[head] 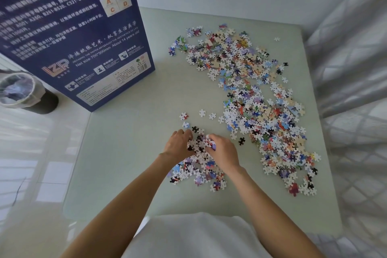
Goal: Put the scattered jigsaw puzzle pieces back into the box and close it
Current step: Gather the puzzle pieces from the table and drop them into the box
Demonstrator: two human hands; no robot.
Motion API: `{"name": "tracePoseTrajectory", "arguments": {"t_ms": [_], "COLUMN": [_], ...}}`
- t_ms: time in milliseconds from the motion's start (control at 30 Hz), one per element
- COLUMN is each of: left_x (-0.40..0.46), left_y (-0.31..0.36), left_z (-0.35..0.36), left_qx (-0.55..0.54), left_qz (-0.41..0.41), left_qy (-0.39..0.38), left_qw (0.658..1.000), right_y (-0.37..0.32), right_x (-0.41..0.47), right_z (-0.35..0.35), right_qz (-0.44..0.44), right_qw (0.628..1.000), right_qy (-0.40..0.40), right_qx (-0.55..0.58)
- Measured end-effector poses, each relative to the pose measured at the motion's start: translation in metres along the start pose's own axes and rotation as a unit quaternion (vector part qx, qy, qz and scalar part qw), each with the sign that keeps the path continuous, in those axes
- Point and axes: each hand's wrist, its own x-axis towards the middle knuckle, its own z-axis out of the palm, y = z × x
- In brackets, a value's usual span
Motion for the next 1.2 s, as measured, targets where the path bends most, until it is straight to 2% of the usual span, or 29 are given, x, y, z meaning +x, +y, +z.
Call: {"name": "tracePoseTrajectory", "arguments": {"t_ms": [200, 700, 1000, 1200], "left_x": [-0.004, -0.007, -0.032, -0.062], "left_y": [-0.004, -0.023, -0.017, -0.011], "left_z": [0.0, -0.014, -0.045, -0.145], "left_qx": [-0.013, -0.149, -0.206, -0.26], "left_qz": [-0.005, -0.054, 0.009, 0.12], "left_qy": [0.003, 0.032, 0.143, 0.283], "left_qw": [1.0, 0.987, 0.968, 0.915], "right_y": [0.0, -0.006, -0.024, -0.072], "right_x": [-0.002, -0.004, 0.005, 0.03], "right_z": [-0.001, -0.008, -0.045, -0.107], "right_qz": [0.006, 0.04, -0.001, -0.049], "right_qw": [1.0, 0.996, 0.996, 0.983], "right_qy": [-0.006, 0.018, 0.0, -0.022], "right_qx": [-0.01, 0.077, 0.089, 0.177]}}
